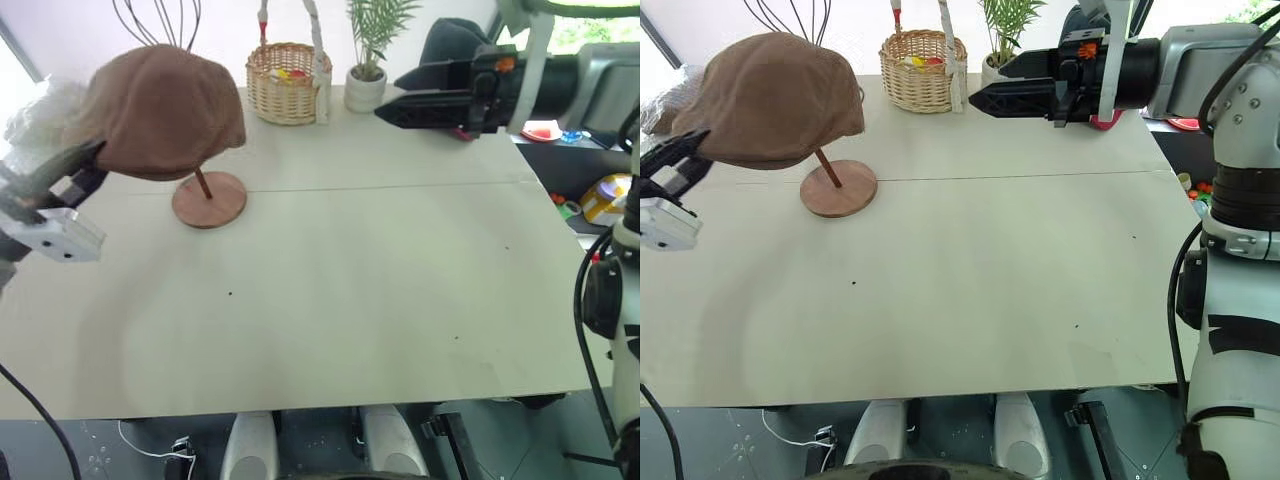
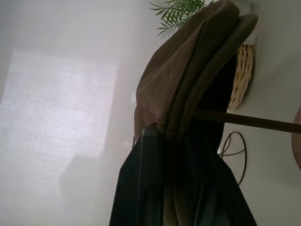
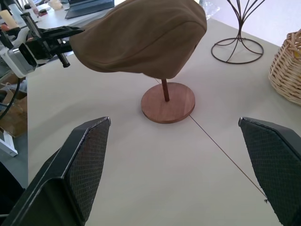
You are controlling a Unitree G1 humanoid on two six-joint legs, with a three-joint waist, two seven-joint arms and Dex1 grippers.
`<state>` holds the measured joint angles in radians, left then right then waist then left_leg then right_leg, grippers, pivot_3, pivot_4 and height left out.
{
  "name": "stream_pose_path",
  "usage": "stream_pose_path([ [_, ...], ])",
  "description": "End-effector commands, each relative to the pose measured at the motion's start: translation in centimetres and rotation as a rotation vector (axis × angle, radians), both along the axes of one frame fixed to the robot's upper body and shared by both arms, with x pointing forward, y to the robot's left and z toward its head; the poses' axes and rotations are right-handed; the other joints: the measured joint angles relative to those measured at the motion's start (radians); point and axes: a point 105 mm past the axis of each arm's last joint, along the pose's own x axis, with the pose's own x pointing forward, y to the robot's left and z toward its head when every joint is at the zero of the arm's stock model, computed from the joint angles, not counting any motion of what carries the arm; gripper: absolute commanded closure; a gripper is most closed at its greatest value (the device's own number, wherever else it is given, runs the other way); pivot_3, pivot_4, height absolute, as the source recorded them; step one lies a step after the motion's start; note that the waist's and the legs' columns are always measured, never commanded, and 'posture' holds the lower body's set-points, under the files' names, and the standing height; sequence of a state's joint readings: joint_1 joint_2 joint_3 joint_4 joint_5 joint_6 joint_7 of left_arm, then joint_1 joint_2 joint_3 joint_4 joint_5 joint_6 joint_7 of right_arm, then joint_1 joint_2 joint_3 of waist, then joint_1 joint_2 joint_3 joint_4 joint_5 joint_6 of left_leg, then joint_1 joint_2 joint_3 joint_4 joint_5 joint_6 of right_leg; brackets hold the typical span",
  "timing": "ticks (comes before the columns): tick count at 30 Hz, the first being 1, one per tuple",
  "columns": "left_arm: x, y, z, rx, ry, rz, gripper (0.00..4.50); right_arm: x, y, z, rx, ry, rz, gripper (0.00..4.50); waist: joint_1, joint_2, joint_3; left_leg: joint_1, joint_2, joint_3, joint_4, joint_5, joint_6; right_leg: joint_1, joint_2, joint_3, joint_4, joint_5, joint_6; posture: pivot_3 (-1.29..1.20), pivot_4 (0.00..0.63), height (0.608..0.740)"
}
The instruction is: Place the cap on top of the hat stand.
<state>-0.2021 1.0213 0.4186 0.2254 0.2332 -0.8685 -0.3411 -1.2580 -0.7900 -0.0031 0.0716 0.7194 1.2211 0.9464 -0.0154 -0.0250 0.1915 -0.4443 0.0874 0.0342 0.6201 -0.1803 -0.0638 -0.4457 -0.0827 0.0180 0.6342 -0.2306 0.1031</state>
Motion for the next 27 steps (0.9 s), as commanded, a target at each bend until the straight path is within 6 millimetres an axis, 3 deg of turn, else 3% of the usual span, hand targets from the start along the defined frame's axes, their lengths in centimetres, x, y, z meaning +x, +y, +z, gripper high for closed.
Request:
stream_pose_path([
  [1, -0.3, -0.3, 0.9, 0.016, -0.048, 0.0, 1.73, -0.9, -0.4, 1.4, 0.023, -0.062, 0.002, 0.0, 0.0, 0.0, 0.0, 0.0, 0.0, 0.0, -0.001, 0.0, 0.0, 0.0, 0.0, 0.0, 0.0, 0.0, 0.0, 0.0, 0.15, 0.728],
  [2, -0.4, -0.5, 0.8, 0.016, -0.048, 0.0, 1.33, -0.9, -0.4, 1.4, 0.023, -0.062, 0.001, 0.0, 0.0, 0.0, 0.0, 0.0, 0.0, 0.0, -0.001, 0.0, 0.0, 0.0, 0.0, 0.0, 0.0, 0.0, 0.0, 0.0, 0.15, 0.728],
  [8, -2.2, -1.1, 0.2, -0.059, -0.012, -0.018, 1.33, -0.9, -0.7, 1.0, 0.014, -0.054, -0.007, 0.0, -0.002, 0.0, 0.0, 0.0, 0.0, 0.0, -0.002, 0.0, 0.0, 0.0, 0.0, 0.0, -0.001, 0.0, 0.0, 0.0, 0.15, 0.728],
  [14, -4.6, -1.0, -1.4, -0.239, 0.344, 0.022, 1.33, -1.2, -1.5, 0.2, -0.018, -0.045, 0.014, 0.0, -0.005, 0.0, 0.0, 0.001, 0.001, 0.002, -0.004, 0.0, 0.0, -0.002, 0.0, 0.001, -0.001, 0.0, 0.0, 0.0, 0.15, 0.728],
  [17, -5.4, -0.2, -2.0, -0.337, 0.577, 0.079, 1.33, -1.6, -1.9, -0.2, -0.037, -0.044, 0.045, 0.0, -0.003, 0.001, 0.0, 0.001, 0.001, 0.002, -0.004, 0.0, 0.0, -0.002, 0.0, 0.001, -0.001, 0.0, -0.001, 0.0, 0.15, 0.728],
  [21, -7.8, 1.9, -1.7, -0.725, 1.011, 0.071, 1.33, -1.9, -2.4, 0.3, -0.039, -0.061, 0.104, 0.0, -0.008, 0.001, 0.0, 0.001, 0.001, 0.002, -0.004, 0.0, 0.0, -0.002, 0.0, 0.001, -0.002, 0.0, -0.001, 0.0, 0.15, 0.728],
  [27, -10.3, 6.0, 1.1, -0.961, 1.167, 0.067, 1.33, -1.9, -3.1, 0.6, -0.044, -0.071, 0.145, 0.0, -0.02, 0.002, 0.001, 0.001, 0.001, 0.002, -0.004, 0.0, 0.0, -0.003, 0.001, 0.001, -0.002, 0.0, -0.001, 0.0, 0.15, 0.728],
])
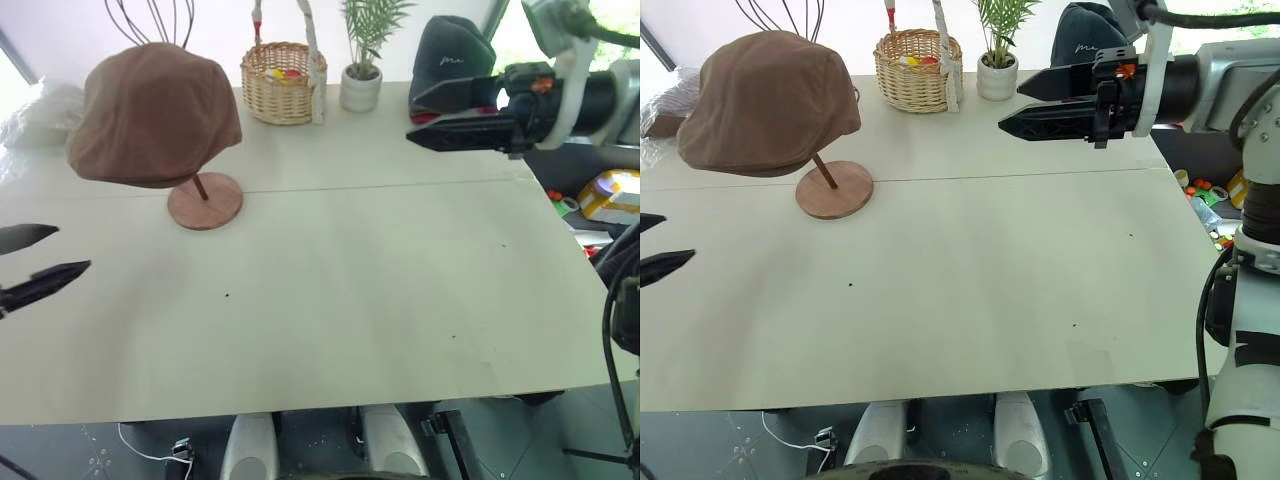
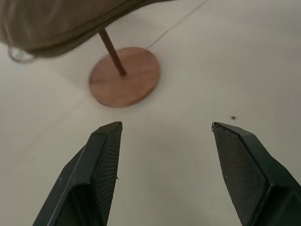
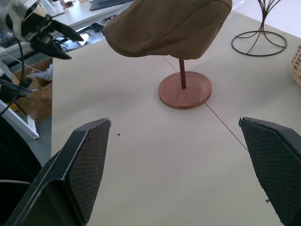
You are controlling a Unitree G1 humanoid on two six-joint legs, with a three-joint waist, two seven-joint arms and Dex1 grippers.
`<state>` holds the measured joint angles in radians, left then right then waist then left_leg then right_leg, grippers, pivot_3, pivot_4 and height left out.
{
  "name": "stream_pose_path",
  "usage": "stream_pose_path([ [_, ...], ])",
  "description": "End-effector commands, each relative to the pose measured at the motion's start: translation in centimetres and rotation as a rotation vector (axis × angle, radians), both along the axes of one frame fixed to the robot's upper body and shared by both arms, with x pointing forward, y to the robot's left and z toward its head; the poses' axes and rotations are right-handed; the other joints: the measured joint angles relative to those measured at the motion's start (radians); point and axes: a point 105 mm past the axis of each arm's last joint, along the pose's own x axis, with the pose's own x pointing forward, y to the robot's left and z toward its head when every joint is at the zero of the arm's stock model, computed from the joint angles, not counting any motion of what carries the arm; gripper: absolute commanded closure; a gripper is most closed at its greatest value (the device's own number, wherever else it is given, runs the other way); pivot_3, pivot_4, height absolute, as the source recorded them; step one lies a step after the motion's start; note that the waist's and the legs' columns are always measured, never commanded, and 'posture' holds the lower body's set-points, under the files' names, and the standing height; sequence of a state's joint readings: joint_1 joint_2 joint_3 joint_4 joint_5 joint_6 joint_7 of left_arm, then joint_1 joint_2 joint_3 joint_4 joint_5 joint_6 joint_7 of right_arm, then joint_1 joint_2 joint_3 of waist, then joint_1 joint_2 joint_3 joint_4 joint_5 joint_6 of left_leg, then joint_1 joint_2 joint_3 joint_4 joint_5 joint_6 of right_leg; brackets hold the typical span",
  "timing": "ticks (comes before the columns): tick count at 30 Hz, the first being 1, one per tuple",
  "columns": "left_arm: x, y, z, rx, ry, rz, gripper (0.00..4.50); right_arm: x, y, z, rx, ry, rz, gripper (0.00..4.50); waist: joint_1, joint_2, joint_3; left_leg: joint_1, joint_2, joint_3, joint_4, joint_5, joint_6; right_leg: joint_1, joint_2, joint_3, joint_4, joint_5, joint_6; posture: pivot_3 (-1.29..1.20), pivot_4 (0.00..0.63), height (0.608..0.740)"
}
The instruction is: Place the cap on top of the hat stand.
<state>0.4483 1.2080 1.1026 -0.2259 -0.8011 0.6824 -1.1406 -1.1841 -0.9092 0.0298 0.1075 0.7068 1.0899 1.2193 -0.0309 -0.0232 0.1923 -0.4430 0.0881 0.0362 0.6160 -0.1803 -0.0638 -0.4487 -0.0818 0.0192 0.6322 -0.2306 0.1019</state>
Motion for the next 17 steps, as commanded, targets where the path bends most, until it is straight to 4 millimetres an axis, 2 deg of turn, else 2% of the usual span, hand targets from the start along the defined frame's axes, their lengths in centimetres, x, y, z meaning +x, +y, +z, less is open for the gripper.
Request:
stream_pose_path([
  [1, -2.0, 2.1, 2.7, -0.096, 0.009, 0.019, 1.33, -0.4, -1.0, 1.6, -0.009, -0.08, 0.0, 0.0, -0.009, 0.0, 0.0, 0.0, 0.0, 0.0, 0.0, 0.0, 0.0, 0.0, 0.0, 0.0, 0.0, 0.0, 0.0, 0.0, 0.15, 0.728],
  [3, -2.2, 3.4, 4.2, -0.09, -0.009, 0.046, 1.33, -0.1, -1.4, 1.7, -0.012, -0.087, -0.011, 0.0, -0.013, -0.001, 0.0, -0.001, 0.0, 0.0, 0.0, 0.0, 0.0, 0.0, 0.0, 0.0, -0.001, 0.0, 0.0, 0.0, 0.15, 0.728],
  [6, -1.4, 5.0, 7.5, -0.107, -0.106, 0.092, 1.33, 0.3, -1.6, 2.2, 0.008, -0.097, -0.02, 0.0, -0.014, -0.001, 0.0, -0.001, 0.0, 0.0, 0.0, 0.0, 0.0, -0.001, 0.0, 0.0, 0.0, 0.0, 0.0, 0.0, 0.15, 0.728],
  [10, -0.4, 5.8, 10.8, -0.139, -0.212, 0.118, 1.33, 0.5, -1.6, 2.7, 0.031, -0.122, -0.024, 0.0, -0.016, -0.001, 0.0, -0.001, 0.0, 0.001, -0.001, 0.0, 0.0, -0.001, -0.001, 0.0, 0.0, 0.0, 0.0, 0.0, 0.15, 0.728],
  [13, 0.1, 5.8, 11.8, -0.134, -0.247, 0.112, 1.33, 0.7, -1.6, 3.0, 0.056, -0.119, -0.031, 0.0, -0.015, 0.0, 0.0, -0.001, 0.0, 0.002, -0.003, 0.0, 0.0, -0.003, -0.001, 0.0, 0.0, 0.0, 0.0, 0.0, 0.15, 0.728],
  [17, 0.6, 5.4, 11.8, -0.132, -0.233, 0.078, 1.33, 0.9, -1.5, 3.0, 0.059, -0.121, -0.033, 0.0, -0.016, 0.0, 0.0, -0.003, 0.0, 0.004, -0.004, 0.0, 0.0, -0.009, 0.0, 0.0, 0.002, 0.0, 0.0, 0.0, 0.15, 0.728],
])
